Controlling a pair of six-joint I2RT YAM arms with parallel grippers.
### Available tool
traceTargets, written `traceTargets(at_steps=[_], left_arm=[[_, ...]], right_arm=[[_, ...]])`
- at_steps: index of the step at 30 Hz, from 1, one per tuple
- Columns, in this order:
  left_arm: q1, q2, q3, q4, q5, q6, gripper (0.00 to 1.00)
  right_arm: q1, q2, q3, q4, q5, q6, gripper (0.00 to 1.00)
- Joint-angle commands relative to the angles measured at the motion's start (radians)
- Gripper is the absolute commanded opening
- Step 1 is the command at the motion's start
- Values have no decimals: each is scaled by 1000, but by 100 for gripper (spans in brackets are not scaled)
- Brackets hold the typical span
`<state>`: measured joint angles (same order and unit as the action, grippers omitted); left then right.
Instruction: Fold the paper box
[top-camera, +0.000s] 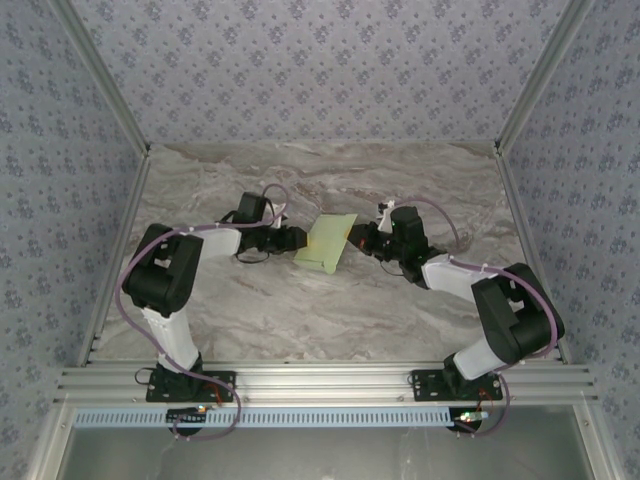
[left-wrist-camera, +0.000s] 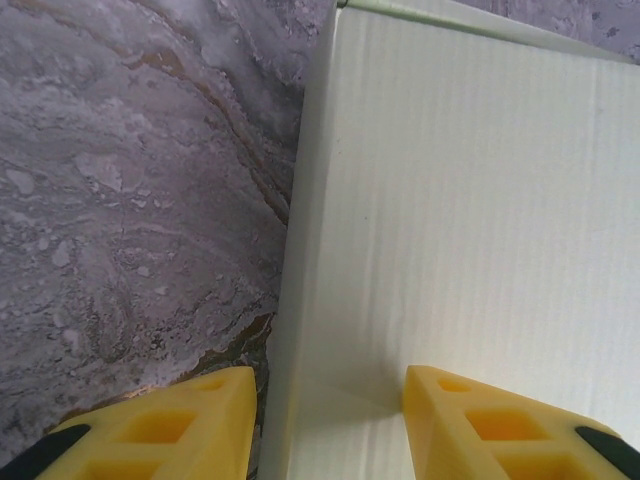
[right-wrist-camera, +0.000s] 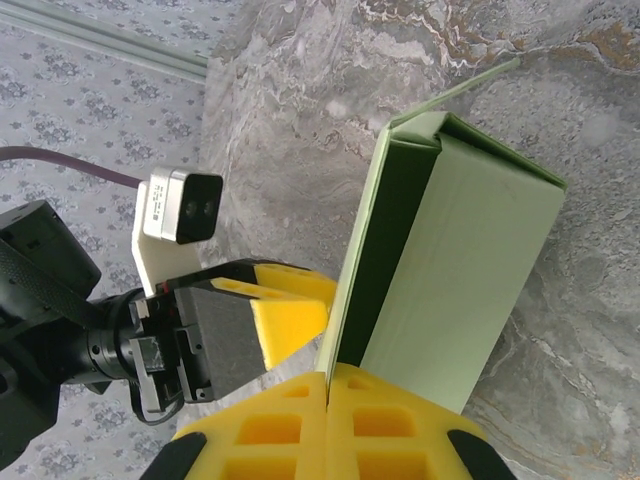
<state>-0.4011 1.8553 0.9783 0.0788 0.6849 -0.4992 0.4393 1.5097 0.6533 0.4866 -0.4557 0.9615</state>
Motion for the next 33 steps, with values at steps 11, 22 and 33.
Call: traceTargets(at_steps=[11, 22, 33], left_arm=[[-44, 47, 37, -50, 55, 31, 44], [-59, 69, 58, -48, 65, 31, 45], [-59, 36, 47, -51, -5, 30, 46]], right_arm=[[19, -19, 37, -27, 31, 33, 0], [30, -20, 55, -63, 56, 50, 0], [47, -5, 66, -195, 157, -10, 0]])
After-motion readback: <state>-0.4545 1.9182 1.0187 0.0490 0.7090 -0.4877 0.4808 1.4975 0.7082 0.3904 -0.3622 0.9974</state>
